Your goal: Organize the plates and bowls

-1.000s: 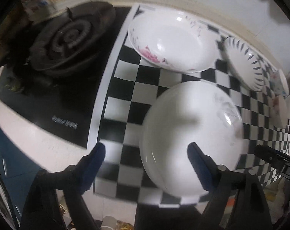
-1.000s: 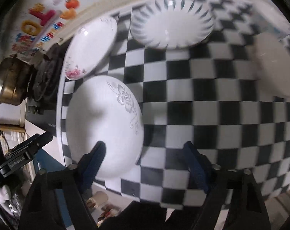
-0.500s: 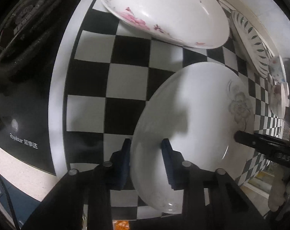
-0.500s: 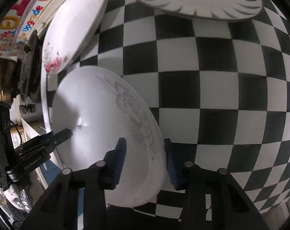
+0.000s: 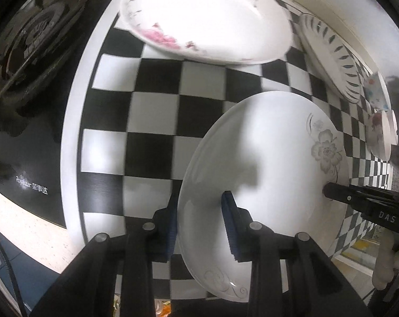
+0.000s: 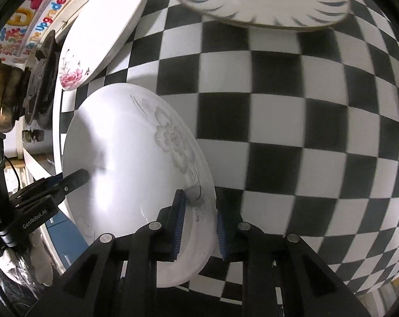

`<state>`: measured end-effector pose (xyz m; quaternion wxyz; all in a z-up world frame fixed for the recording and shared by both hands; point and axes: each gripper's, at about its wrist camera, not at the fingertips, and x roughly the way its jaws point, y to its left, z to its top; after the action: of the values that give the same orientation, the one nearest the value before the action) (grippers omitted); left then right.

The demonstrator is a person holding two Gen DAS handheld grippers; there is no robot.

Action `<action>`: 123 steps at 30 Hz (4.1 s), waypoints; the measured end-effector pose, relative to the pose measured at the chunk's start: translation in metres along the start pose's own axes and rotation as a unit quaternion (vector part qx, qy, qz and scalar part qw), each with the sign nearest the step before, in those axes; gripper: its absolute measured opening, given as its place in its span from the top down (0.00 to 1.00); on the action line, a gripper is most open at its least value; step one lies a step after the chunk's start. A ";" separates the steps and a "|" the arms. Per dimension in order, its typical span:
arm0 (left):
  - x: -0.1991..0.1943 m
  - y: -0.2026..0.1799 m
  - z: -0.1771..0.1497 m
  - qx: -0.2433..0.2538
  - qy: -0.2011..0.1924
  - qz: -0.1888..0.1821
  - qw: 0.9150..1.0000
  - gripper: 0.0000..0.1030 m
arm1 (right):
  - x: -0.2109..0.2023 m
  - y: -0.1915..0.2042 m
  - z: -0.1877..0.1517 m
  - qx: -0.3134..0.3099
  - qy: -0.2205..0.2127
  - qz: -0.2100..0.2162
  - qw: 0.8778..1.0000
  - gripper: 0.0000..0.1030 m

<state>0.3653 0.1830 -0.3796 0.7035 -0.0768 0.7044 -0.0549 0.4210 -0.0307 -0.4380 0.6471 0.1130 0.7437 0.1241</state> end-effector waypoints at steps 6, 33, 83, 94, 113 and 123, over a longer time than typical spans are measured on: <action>-0.005 -0.045 -0.002 0.023 -0.010 -0.003 1.000 0.72 | -0.023 -0.022 -0.011 0.012 -0.022 0.006 1.000 0.79; 0.035 -0.124 -0.008 0.049 0.009 -0.004 0.999 0.72 | -0.048 -0.125 -0.030 0.051 -0.044 0.007 0.998 0.79; 0.003 0.099 0.120 -0.234 -0.058 -0.045 0.970 0.56 | -0.002 0.107 0.272 -0.183 -0.010 0.028 0.983 0.43; 0.019 0.076 0.143 -0.196 -0.061 -0.019 0.979 0.74 | 0.033 0.110 0.291 -0.195 0.028 0.026 0.980 0.81; -0.028 0.047 0.135 -0.148 -0.106 -0.019 0.983 0.74 | -0.017 0.093 0.245 -0.191 -0.007 0.056 0.980 0.85; -0.073 0.006 0.102 -0.099 -0.120 -0.028 0.987 0.74 | -0.080 0.059 0.193 -0.173 -0.050 0.074 0.981 0.85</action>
<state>0.4665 0.2059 -0.3098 0.7700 -0.1719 0.6144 0.0050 0.6234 0.0066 -0.3692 0.6826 0.0600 0.6669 0.2929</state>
